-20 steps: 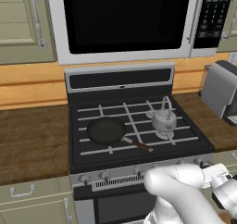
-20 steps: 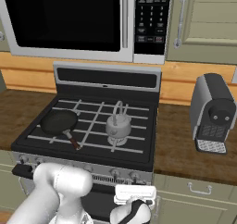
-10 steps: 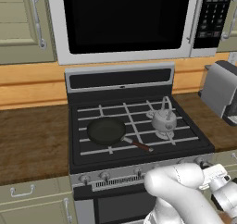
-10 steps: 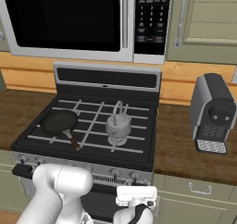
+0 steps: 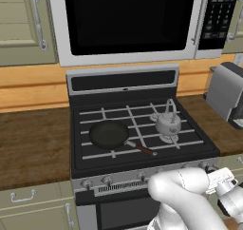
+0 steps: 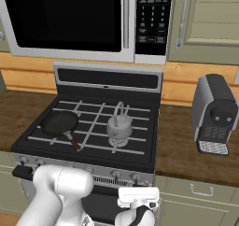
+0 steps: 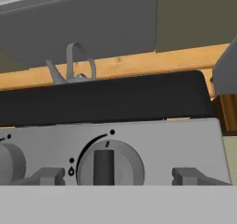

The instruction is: Pick the kettle from the counter and place it on a stove burner. Then turn the burner on.

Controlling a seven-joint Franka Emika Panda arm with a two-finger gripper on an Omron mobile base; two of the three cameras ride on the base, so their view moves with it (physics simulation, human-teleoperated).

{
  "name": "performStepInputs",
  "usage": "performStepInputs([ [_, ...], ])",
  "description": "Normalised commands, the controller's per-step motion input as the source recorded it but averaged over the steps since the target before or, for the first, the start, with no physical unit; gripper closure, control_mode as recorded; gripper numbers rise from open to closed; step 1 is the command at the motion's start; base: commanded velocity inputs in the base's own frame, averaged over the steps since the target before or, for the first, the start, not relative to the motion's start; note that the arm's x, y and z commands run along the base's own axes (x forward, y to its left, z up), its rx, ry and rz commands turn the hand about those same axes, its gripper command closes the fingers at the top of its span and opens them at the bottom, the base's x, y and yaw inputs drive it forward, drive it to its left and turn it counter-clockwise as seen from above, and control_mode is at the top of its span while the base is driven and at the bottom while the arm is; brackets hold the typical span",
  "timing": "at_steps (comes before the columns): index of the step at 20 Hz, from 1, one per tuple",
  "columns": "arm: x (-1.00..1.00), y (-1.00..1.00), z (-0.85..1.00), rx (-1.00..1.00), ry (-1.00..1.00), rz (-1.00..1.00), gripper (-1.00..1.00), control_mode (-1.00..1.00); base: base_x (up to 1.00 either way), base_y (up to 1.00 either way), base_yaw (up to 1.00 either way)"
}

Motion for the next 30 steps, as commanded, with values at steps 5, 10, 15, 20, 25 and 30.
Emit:
performStepInputs([
  [5, 0.0, 0.0, 0.0, 0.0, 0.0, 0.0, 1.0, -1.0, 0.0, 0.0, 0.0],
  [10, 0.0, 0.0, 0.32, 0.01, -0.23, 0.02, 1.0, -1.0, 0.0, 0.0, 0.0],
  [15, 0.0, 0.0, 0.31, -0.03, -0.47, 0.21, 1.0, -1.0, 0.0, 0.0, 0.0],
  [20, 0.03, 0.0, 0.34, -0.05, -0.43, 0.31, 1.0, -1.0, 0.0, 0.0, 0.0],
  [25, 0.06, 0.0, 0.27, -0.06, -0.36, 0.39, 1.0, -1.0, 0.0, 0.0, 0.0],
  [30, 0.07, 0.01, -0.01, -0.17, -0.14, 0.33, 1.0, -1.0, 0.0, 0.0, 0.0],
])
